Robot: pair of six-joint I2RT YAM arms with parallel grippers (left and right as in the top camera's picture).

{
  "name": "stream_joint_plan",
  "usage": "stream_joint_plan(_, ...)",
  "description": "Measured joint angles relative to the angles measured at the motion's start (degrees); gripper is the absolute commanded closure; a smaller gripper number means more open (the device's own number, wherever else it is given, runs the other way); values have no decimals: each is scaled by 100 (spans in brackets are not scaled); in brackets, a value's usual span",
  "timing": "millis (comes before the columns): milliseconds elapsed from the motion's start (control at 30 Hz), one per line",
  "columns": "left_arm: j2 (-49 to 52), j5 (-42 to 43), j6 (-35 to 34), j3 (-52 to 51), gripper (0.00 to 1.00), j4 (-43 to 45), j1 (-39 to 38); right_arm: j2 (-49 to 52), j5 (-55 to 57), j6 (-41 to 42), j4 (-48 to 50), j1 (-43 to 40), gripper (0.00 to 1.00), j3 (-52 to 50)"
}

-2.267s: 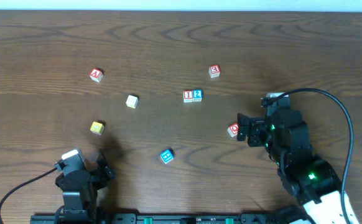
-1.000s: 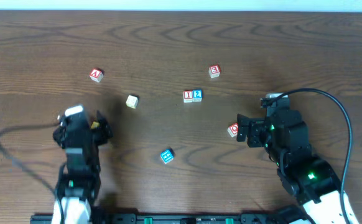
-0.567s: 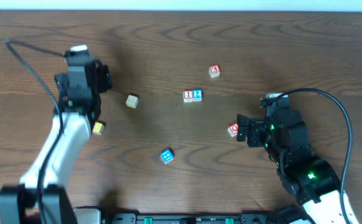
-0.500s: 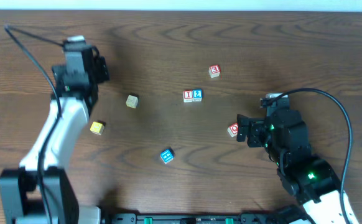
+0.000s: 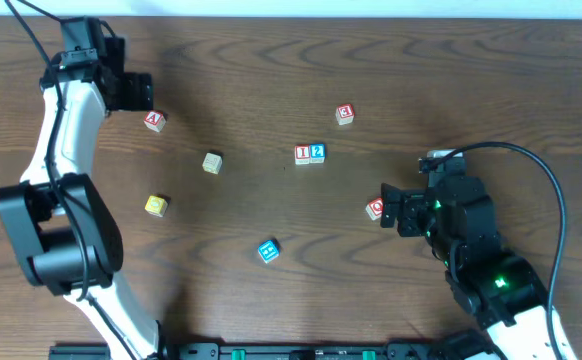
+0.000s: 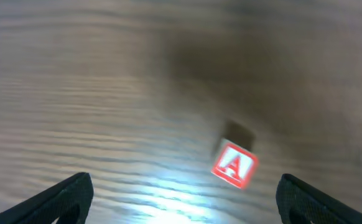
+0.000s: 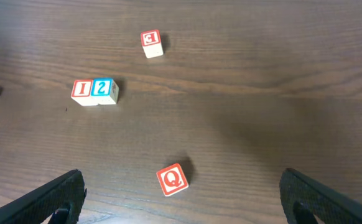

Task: Spell out Ai2
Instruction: 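Move the left gripper up over the red 'A' block at far left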

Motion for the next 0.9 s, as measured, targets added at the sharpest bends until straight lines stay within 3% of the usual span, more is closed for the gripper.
stream_joint_plan(433, 509, 874, 1657, 17, 5, -859, -26, 0, 2, 0, 2, 0, 1, 0)
stream_joint_plan(600, 573, 822, 2133, 22, 5, -350, -22, 0, 2, -2, 4, 0, 1, 0)
stream_joint_plan(900, 573, 695, 2295, 24, 5, 20, -22, 0, 0, 0, 2, 0, 1, 0)
